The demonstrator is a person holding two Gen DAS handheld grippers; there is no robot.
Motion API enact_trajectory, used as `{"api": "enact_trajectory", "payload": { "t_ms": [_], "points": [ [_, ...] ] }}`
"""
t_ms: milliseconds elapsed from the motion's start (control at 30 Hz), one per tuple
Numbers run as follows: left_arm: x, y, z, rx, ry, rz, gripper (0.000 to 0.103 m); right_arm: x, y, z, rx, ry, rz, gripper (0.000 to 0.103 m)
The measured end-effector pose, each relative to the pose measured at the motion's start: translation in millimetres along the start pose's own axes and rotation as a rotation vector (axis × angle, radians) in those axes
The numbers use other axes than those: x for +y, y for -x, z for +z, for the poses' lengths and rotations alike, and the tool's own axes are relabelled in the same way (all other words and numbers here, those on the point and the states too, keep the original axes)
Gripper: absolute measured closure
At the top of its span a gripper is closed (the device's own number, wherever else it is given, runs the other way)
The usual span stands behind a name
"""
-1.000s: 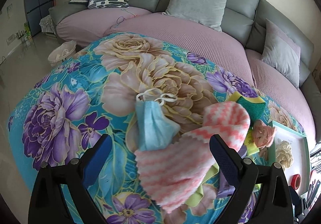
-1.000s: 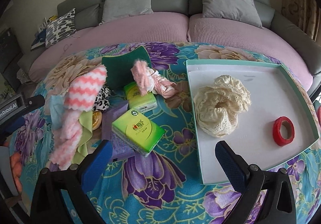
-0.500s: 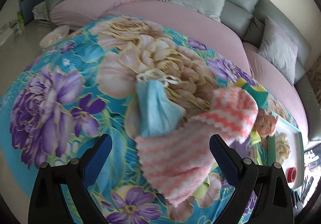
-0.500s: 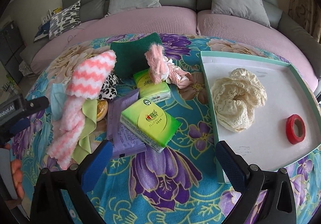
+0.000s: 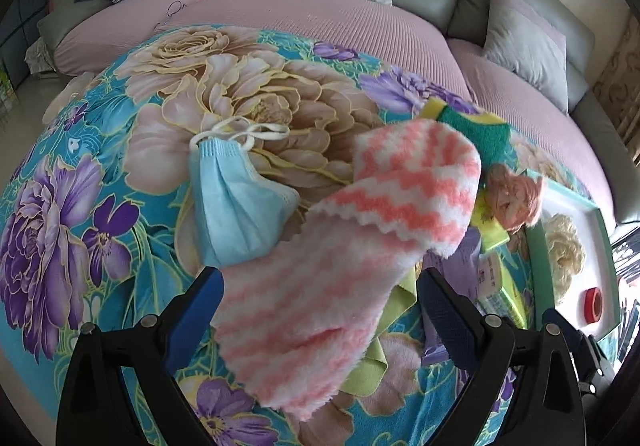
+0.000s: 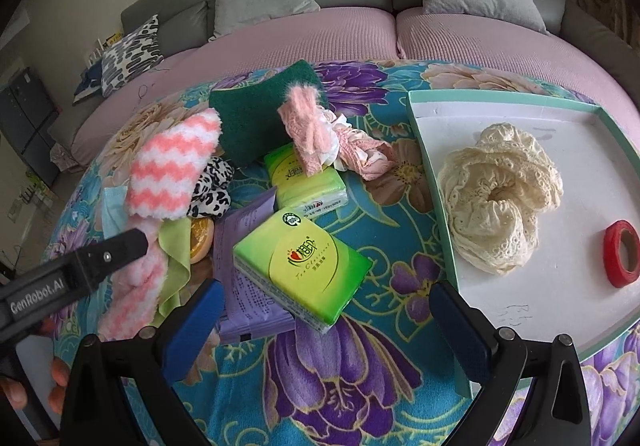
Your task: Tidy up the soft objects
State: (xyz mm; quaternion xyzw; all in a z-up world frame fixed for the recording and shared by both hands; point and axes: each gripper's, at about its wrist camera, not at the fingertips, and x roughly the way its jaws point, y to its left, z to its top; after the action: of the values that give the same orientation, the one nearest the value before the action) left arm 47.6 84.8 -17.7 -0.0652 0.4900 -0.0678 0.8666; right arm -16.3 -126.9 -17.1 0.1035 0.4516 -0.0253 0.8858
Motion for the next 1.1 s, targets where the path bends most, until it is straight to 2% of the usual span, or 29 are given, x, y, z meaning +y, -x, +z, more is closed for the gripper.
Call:
{"api": "enact_trajectory", "payload": {
  "t_ms": [233, 367, 433, 500, 567, 700, 1033, 1100],
  "points": [
    [-3.6, -8.6, -4.1, 0.032, -0.01, -0.009, 0.007, -1.1, -3.8, 2.4, -0.005, -0.002, 0.018, 0.0],
    [-4.6, -13.8, -4.7, 0.051, -0.012, -0.022, 0.023, -1.5, -6.4, 4.1, -0.009, 0.005, 0.028, 0.004],
    [-5.0, -17.3, -5.8, 0.066, -0.01, -0.031, 0.03, -2.3, -10.3, 4.9, 0.004, 0.002, 0.044, 0.01],
    [-5.6, -21.1, -6.8, 0.081, -0.013, -0.038, 0.043, -3.5, -17.7, 5.1, 0.029, -0.009, 0.05, 0.015],
    [-6.3, -23.7, -7.5, 0.093, -0.015, -0.041, 0.05, -3.2, -19.6, 5.5, 0.03, -0.011, 0.056, 0.018],
    [-6.4, -27.1, -9.0, 0.103, -0.014, -0.044, 0.056, -0.4, -18.8, 3.4, 0.026, -0.007, 0.083, 0.03],
    [-3.2, -25.1, -9.4, 0.098, 0.005, -0.059, 0.069, -10.5, -16.5, 3.6, 0.017, -0.048, 0.083, 0.045],
    [-0.5, -22.0, -9.9, 0.094, 0.013, -0.061, 0.075, -12.3, -15.3, 3.8, 0.014, -0.055, 0.087, 0.048]
  ]
}}
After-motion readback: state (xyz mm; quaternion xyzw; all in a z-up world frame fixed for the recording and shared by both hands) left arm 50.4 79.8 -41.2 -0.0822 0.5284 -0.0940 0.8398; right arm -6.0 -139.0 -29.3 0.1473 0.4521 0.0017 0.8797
